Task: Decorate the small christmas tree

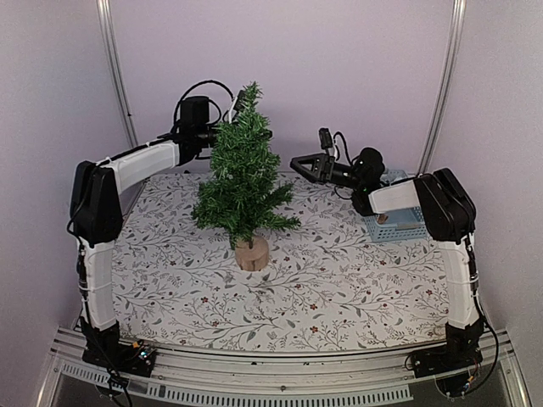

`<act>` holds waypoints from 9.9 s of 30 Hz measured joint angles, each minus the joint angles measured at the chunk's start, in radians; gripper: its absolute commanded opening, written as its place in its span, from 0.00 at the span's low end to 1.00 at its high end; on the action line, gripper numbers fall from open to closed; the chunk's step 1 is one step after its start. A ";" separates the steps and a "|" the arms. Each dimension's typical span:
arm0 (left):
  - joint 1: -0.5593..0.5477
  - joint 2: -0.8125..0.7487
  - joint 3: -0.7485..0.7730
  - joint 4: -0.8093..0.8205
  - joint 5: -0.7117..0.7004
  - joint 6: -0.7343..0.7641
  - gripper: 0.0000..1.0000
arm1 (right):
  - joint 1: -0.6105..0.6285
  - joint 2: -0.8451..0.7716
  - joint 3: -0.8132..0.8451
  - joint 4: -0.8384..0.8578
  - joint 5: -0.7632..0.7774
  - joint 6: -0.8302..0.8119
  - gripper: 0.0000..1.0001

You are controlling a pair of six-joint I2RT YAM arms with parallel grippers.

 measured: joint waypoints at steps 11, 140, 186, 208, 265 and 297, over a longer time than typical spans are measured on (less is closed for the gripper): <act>0.048 -0.001 0.000 -0.039 -0.132 0.004 0.54 | -0.060 -0.232 -0.299 -0.329 0.043 -0.384 0.61; -0.086 -1.116 -1.036 0.080 -0.804 0.231 0.99 | 0.335 -0.776 -0.598 -0.900 0.290 -0.677 0.00; -0.599 -1.011 -1.178 0.095 -0.887 0.259 0.40 | 0.501 -0.626 -0.566 -0.432 0.350 -0.203 0.00; -0.605 -1.124 -1.180 -0.006 -0.969 0.287 0.00 | 0.505 -0.613 -0.552 -0.410 0.360 -0.199 0.38; -0.151 -1.306 -1.184 -0.042 -0.872 0.114 0.80 | 0.108 -1.014 -0.676 -0.834 0.475 -0.525 0.77; 0.186 -1.016 -1.125 0.079 -0.669 -0.039 0.85 | -0.421 -0.191 -0.026 -1.217 0.633 -0.917 0.53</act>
